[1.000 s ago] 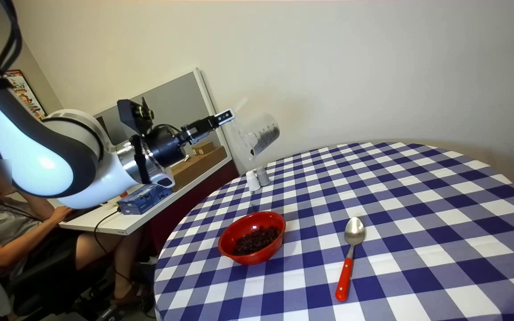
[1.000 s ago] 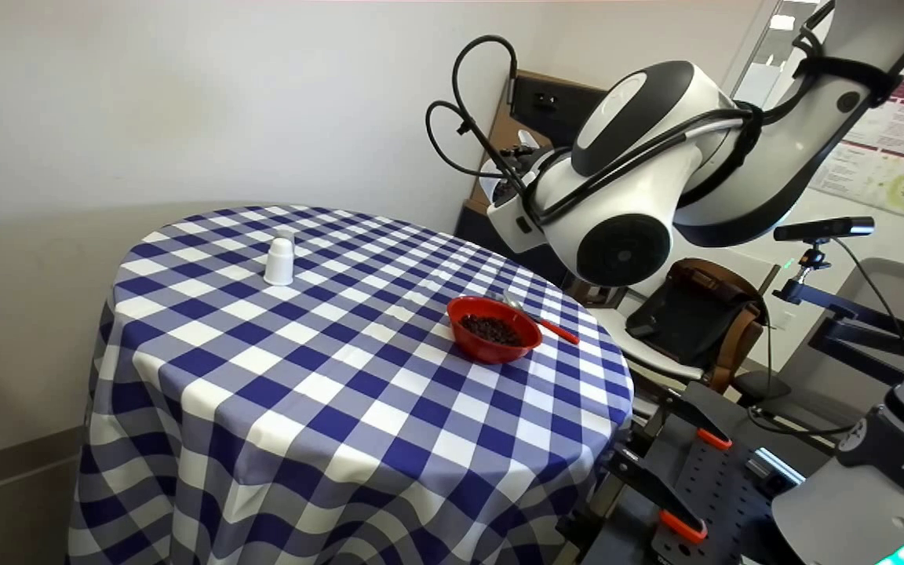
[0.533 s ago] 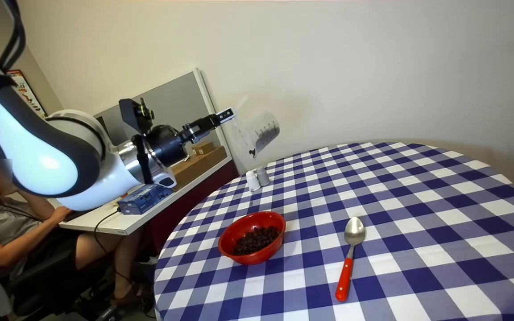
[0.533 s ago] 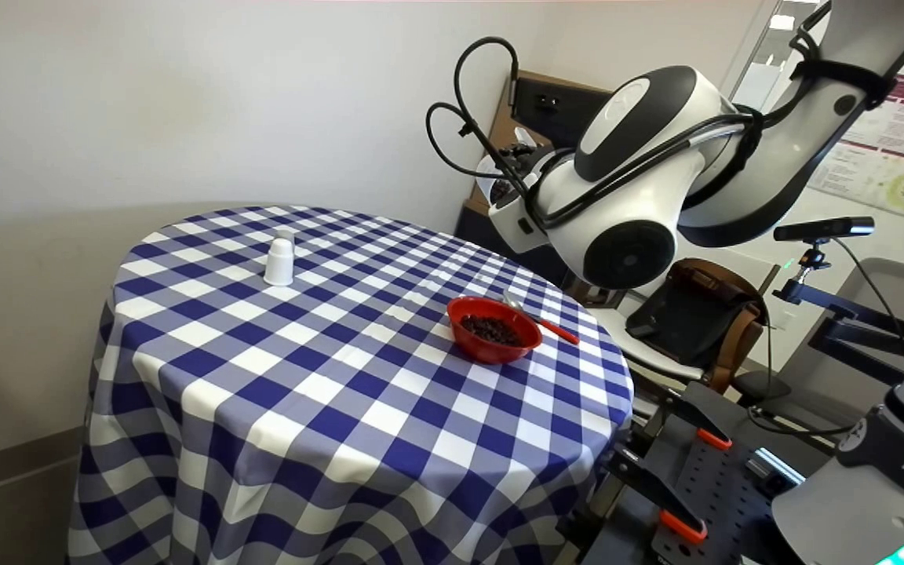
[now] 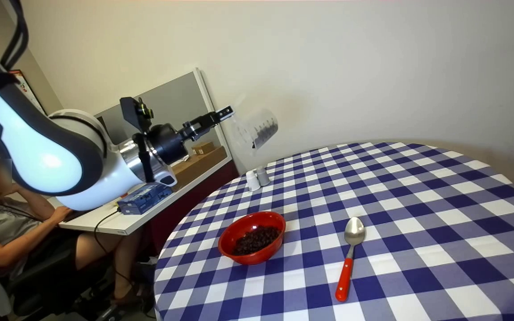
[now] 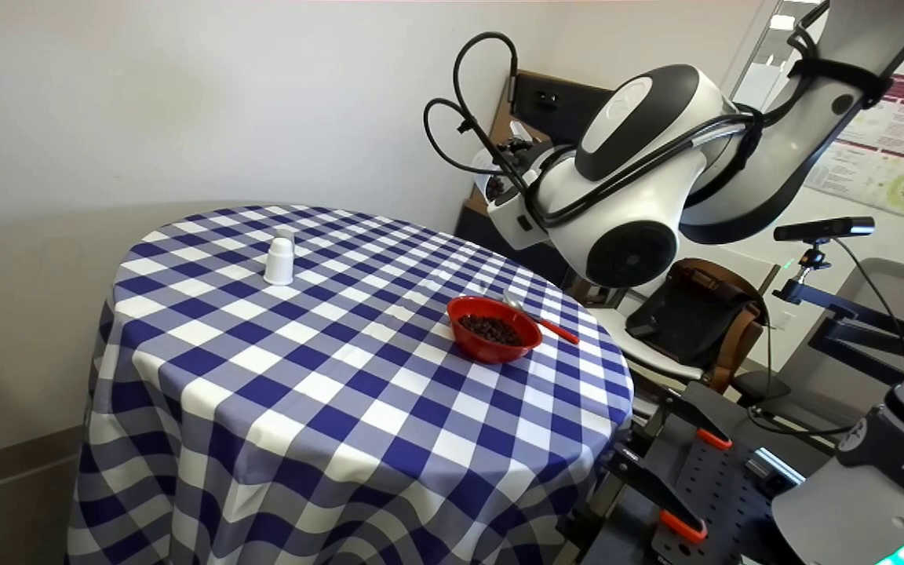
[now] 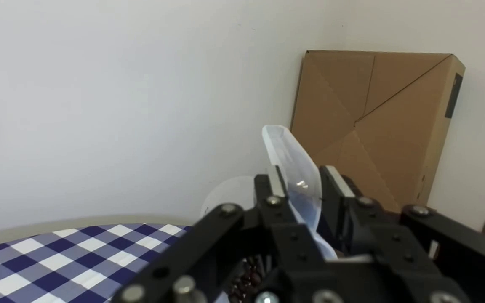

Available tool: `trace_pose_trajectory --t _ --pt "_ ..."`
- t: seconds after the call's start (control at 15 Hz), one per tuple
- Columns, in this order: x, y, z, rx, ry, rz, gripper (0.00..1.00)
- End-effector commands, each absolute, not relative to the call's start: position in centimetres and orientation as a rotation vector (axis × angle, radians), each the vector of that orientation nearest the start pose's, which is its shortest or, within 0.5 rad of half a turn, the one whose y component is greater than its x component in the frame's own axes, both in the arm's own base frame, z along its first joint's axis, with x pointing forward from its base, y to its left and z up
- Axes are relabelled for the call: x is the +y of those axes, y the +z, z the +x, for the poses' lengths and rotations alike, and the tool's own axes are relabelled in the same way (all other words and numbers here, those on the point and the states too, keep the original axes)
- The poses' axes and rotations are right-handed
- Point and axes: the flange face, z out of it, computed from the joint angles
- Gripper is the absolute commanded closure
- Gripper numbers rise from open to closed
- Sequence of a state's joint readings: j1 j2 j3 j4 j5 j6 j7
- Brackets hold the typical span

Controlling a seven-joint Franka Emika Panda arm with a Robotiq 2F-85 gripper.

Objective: Pour some contents from the clear jar into the orange bowl

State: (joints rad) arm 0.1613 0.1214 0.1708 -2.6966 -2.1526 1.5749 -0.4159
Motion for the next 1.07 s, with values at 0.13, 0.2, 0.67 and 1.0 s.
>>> trace_pose_trajectory --t 0.13,0.2,0.67,1.0 --pt "4.24 23.82 40.79 1.379 -0.645 0.397 0.93" --pt "4.22 23.76 40.83 1.378 -0.650 0.413 0.93" --pt "4.06 23.63 41.03 1.374 -0.669 0.536 0.93" --pt "3.74 23.77 41.27 1.358 -0.740 0.735 0.93"
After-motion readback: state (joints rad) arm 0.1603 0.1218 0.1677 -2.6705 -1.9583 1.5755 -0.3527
